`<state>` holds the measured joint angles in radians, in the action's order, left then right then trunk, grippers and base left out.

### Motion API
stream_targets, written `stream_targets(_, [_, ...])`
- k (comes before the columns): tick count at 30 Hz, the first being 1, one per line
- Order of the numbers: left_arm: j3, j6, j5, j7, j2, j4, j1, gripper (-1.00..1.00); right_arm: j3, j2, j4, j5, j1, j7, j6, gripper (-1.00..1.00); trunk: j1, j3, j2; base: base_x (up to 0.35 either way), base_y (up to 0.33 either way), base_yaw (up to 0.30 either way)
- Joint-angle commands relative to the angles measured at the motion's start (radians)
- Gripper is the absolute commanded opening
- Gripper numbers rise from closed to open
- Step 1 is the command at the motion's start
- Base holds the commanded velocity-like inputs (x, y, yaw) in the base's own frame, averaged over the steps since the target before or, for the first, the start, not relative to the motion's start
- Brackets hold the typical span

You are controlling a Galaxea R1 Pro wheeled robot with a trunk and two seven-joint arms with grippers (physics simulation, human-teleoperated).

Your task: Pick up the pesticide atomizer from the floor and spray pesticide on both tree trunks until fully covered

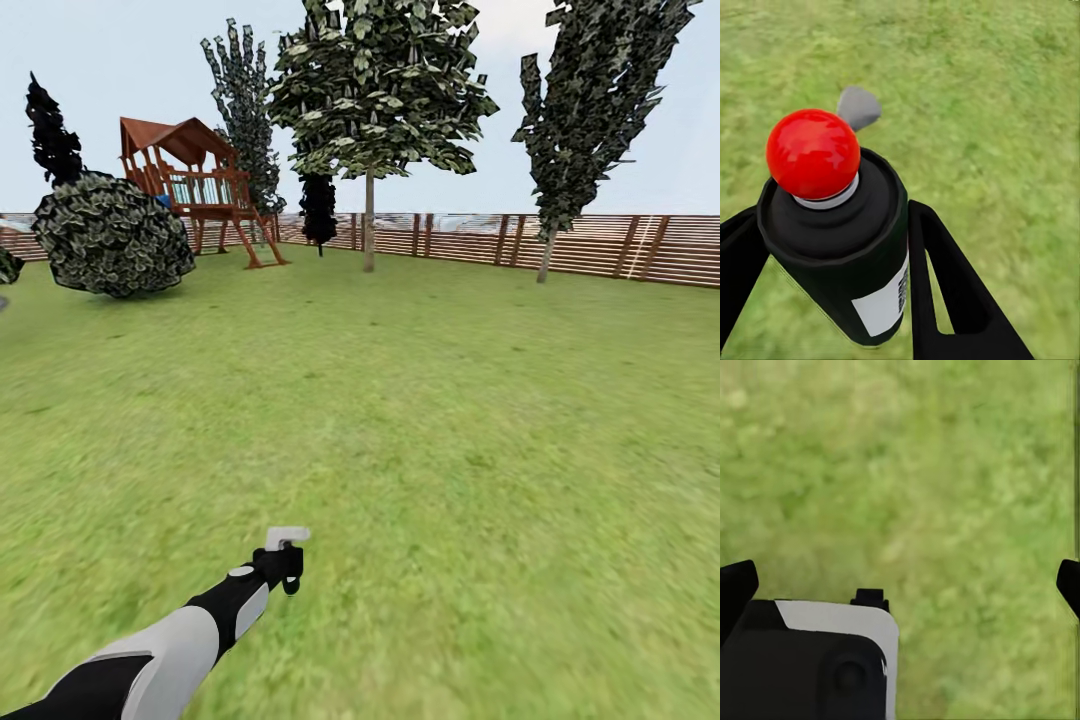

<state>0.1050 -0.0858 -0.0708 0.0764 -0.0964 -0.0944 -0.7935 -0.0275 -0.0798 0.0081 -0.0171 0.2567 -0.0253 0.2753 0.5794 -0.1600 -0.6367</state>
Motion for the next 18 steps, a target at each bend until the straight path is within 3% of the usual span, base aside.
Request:
stream_targets(1, [0.008, -0.003, -0.007, 0.003, 0.0, 0.001, -0.001, -1.0, -0.002, -0.001, 0.001, -0.001, 0.001, 0.019, 0.004, 1.0, 0.001, -0.002, -0.001, 0.35, 0.0, 0.0])
stream_targets(5, [0.008, -0.003, -0.007, 0.003, 0.0, 0.001, -0.001, -1.0, -0.004, 0.0, 0.001, -0.001, 0.001, 0.085, 0.006, 1.0, 0.001, -0.002, -0.001, 0.35, 0.0, 0.0])
stream_targets(18, [0.01, -0.003, -0.007, 0.003, 0.0, 0.001, -0.001, -1.0, -0.008, 0.001, 0.001, -0.001, 0.001, 0.091, 0.005, 1.0, 0.001, -0.002, -0.001, 0.35, 0.0, 0.0])
